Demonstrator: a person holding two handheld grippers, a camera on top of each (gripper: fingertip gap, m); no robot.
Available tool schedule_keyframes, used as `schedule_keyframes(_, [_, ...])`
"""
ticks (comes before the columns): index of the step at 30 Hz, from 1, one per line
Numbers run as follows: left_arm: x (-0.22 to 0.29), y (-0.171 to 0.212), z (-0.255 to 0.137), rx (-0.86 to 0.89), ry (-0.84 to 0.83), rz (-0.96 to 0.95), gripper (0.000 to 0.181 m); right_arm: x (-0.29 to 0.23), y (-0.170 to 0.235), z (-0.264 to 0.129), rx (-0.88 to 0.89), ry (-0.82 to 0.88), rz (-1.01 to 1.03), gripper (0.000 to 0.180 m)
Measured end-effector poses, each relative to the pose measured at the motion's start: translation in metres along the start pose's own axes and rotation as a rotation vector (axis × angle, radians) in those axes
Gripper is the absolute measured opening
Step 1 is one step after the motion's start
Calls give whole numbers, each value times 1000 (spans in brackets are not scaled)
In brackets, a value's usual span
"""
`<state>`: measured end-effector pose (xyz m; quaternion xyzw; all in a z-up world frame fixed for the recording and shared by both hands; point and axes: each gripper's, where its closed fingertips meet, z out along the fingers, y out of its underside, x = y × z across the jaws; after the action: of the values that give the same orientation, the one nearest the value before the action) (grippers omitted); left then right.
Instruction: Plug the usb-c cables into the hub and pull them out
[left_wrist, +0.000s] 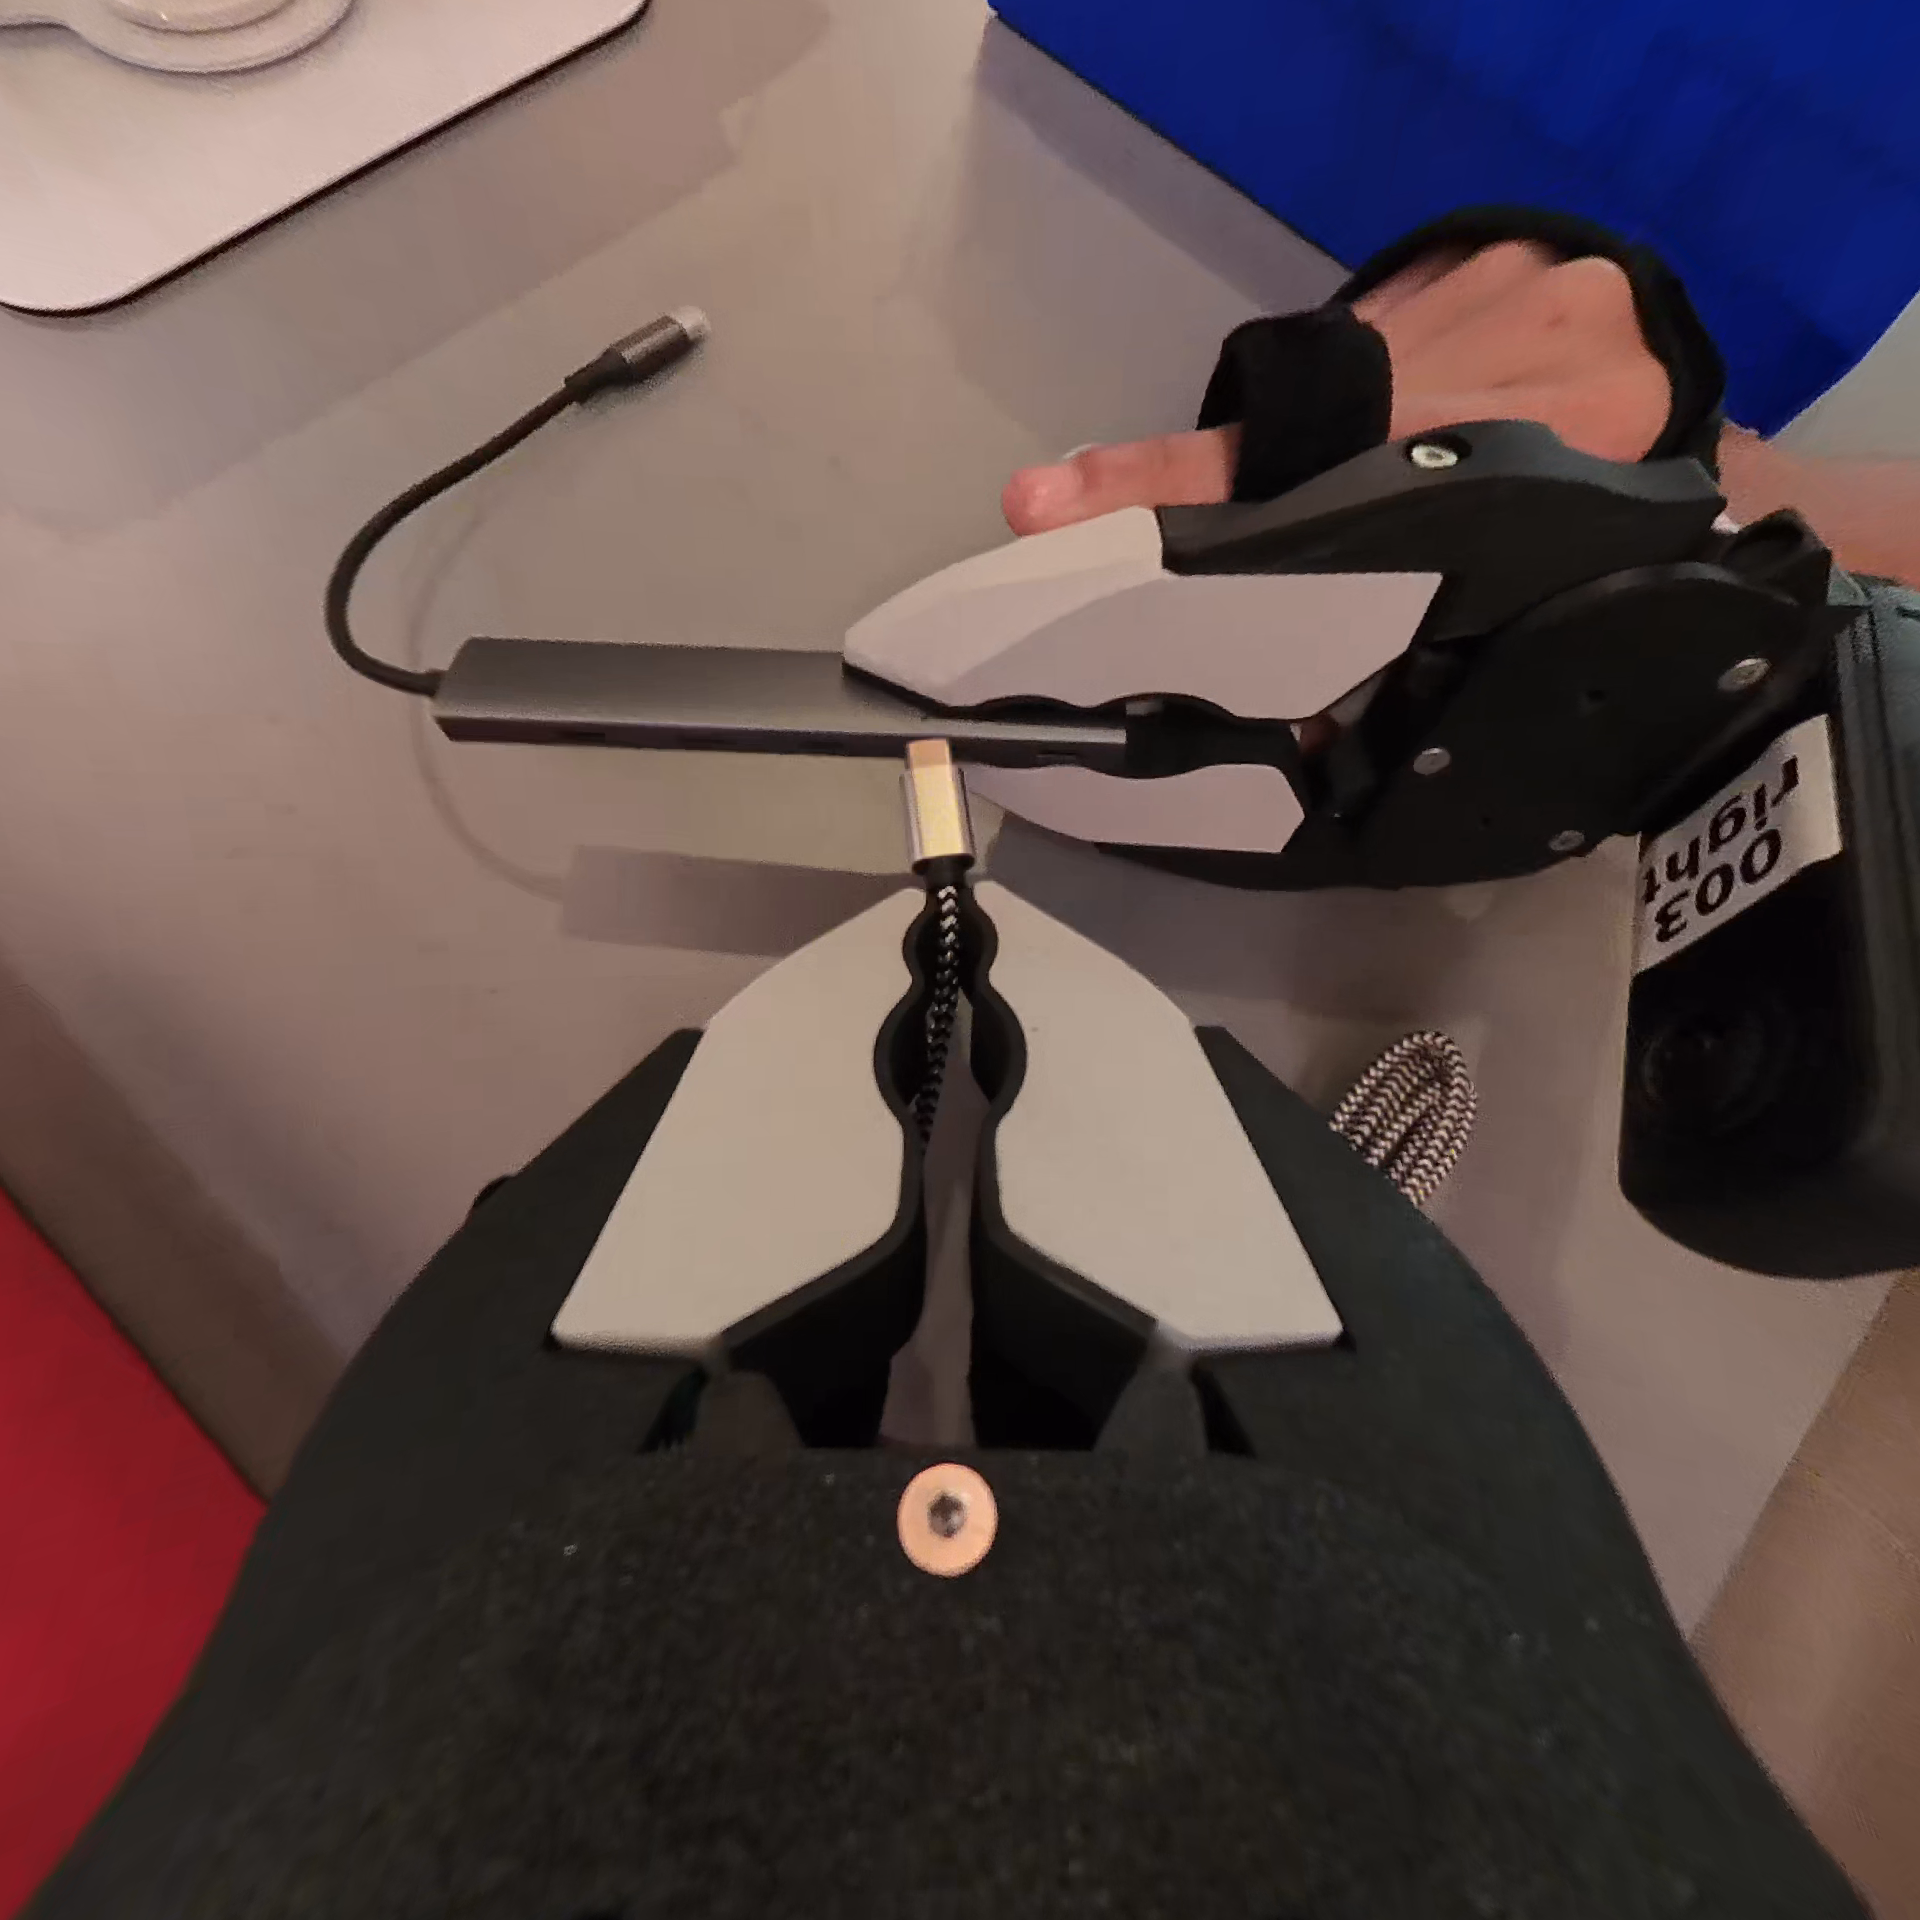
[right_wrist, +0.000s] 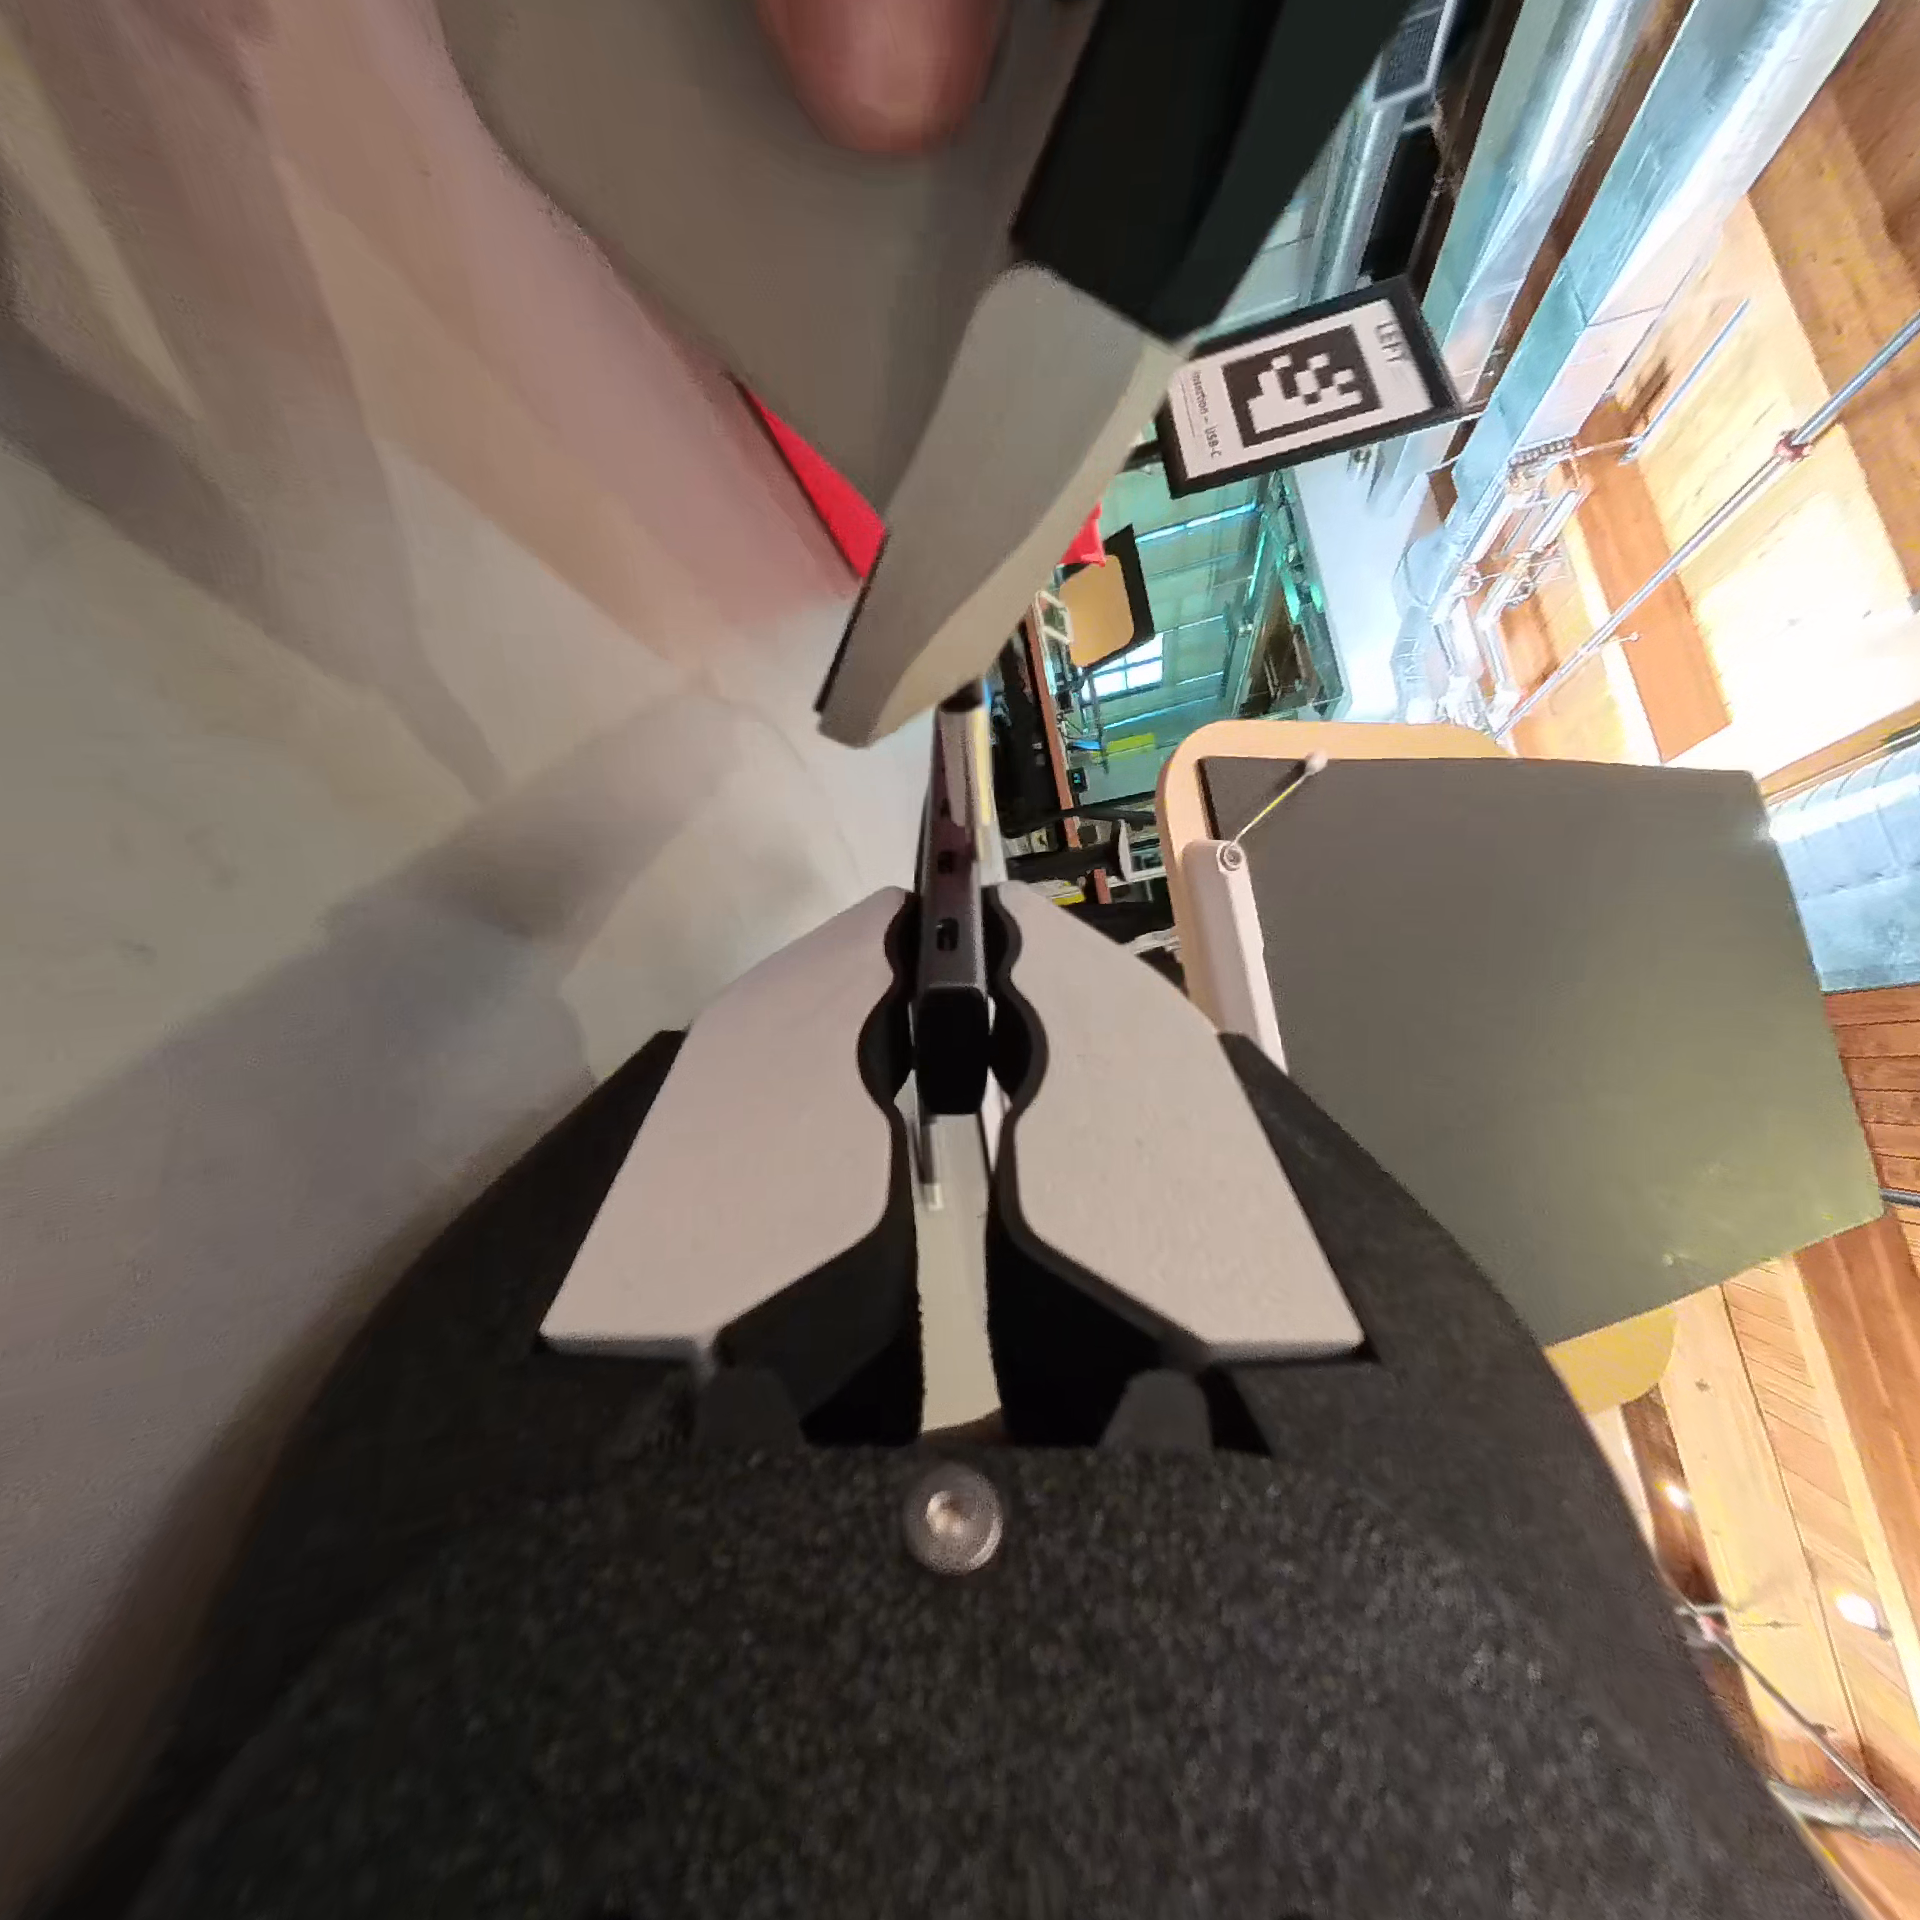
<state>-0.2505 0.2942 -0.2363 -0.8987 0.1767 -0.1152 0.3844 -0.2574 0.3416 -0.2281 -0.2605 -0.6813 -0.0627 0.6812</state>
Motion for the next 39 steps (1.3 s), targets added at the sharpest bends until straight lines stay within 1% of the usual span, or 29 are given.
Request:
schedule_keyframes(8, [2, 5, 3, -49, 18, 27, 2, -4, 1, 1, 7, -9, -40, 9])
schedule_keyframes(14, [-2, 8, 3, -65, 6, 48, 2, -5, -1, 0, 12, -12, -32, 10])
schedule_keyframes(21, [1, 9, 3, -67, 24, 60, 2, -7, -5, -3, 32, -22, -42, 9])
schedule_keyframes(24, [3, 8, 3, -46, 41, 62, 2, -8, -6, -5, 49, -38, -11, 9])
schedule_keyframes(29, [2, 13, 6, -60, 24, 80, 1, -13, -7, -4, 34, -46, 2, 8])
schedule_keyframes(39, [-3, 15, 15, -26, 5, 27, 1, -18, 0, -1, -16, -71, 1, 9])
